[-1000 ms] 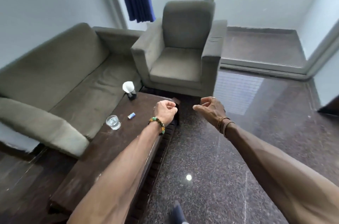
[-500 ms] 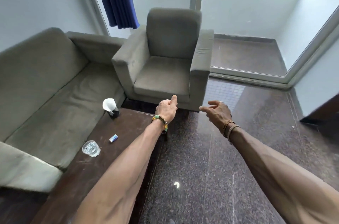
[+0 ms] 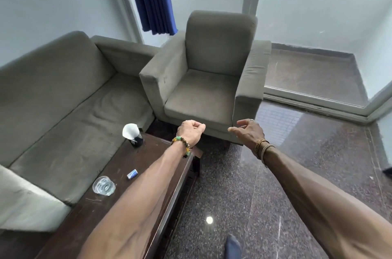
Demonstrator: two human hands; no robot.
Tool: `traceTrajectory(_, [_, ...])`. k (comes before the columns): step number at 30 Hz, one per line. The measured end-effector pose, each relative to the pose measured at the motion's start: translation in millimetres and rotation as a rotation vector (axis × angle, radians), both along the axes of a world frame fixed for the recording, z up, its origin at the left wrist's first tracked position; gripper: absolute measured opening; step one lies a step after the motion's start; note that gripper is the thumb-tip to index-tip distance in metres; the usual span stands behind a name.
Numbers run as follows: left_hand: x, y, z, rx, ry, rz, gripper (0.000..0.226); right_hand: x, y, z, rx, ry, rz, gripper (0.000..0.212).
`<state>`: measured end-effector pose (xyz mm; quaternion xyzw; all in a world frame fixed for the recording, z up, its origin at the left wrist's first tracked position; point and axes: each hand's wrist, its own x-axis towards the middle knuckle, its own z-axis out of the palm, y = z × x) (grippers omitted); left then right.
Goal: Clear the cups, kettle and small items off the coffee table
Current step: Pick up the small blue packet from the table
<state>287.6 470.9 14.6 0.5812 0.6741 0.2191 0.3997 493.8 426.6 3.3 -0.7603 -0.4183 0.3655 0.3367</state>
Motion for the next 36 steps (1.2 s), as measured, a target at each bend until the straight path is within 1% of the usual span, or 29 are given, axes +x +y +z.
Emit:
traceTrajectory(5, [-17.2,52.3,9.3,0.02,-0.03,0.135,0.013,-6.8,76.1,7.3,-0.005,-0.038,0.126,0.05])
traceTrajectory(8, [-40.5,71.6,9.8,0.044,-0.067,0.254,0.012,-28.0,118.6,15.6,-0.015,-0.032,0.224,0.05])
traceTrajectory(11, [-69.7,76.9,-2.2,0.034,-0.081,0.36,0.014,-57.2,147.7,8.8,-0.03,-0.007,0.312,0.052])
traceTrajectory(16, [-120.4,67.3,-39.7,-0.075,-0.119,0.506,0.017,-116.5,170.6,-31.8,-0.137,0.036,0.427,0.055])
traceTrajectory(19, [-149.6,64.4,-63.9,-0.119,-0.144,0.598,0.021,-152.7,181.8,-58.3,-0.202,0.027,0.523,0.06])
traceTrajectory(23, [-182.2,72.0,-77.2,-0.166,-0.182,0.68,0.012,-197.6,200.7,-79.5,-0.26,0.018,0.623,0.064])
traceTrajectory(27, [-211.0,84.6,-82.6,-0.175,-0.234,0.749,0.013,-241.5,225.9,-86.1,-0.273,0.023,0.656,0.062])
traceTrajectory(30, [-237.3,89.2,-85.0,-0.149,-0.242,0.823,0.003,-275.7,239.3,-85.1,-0.275,0.016,0.713,0.06])
traceTrajectory(34, [-273.4,83.1,-94.8,-0.14,-0.307,0.984,0.007,-322.9,249.4,-86.7,-0.284,-0.039,0.839,0.048])
traceTrajectory(36, [-287.7,76.4,-105.5,-0.154,-0.338,1.061,0.008,-344.9,254.0,-96.7,-0.306,-0.058,0.911,0.05])
